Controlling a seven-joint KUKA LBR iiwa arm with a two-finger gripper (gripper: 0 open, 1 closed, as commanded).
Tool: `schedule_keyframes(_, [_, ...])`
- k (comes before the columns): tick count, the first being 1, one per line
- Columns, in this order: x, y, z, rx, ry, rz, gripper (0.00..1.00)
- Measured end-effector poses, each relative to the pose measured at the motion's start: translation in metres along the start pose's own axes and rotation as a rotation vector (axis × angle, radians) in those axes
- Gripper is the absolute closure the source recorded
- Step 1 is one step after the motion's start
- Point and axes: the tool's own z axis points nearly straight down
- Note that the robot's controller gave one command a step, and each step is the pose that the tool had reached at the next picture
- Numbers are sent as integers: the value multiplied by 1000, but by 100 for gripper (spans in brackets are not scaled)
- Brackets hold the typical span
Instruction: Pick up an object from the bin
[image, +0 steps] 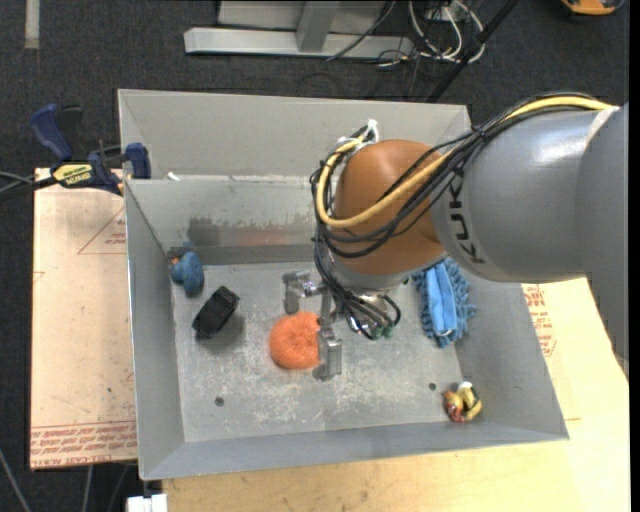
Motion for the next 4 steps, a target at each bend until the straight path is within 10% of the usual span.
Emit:
schedule_keyframes(1, [-4, 11, 82, -4, 0, -4, 100])
schedule_keyframes(3, [0, 5, 36, -4, 8, -21, 100])
schedule_keyframes(4, [-3, -27, -72, -5, -3, 80, 100])
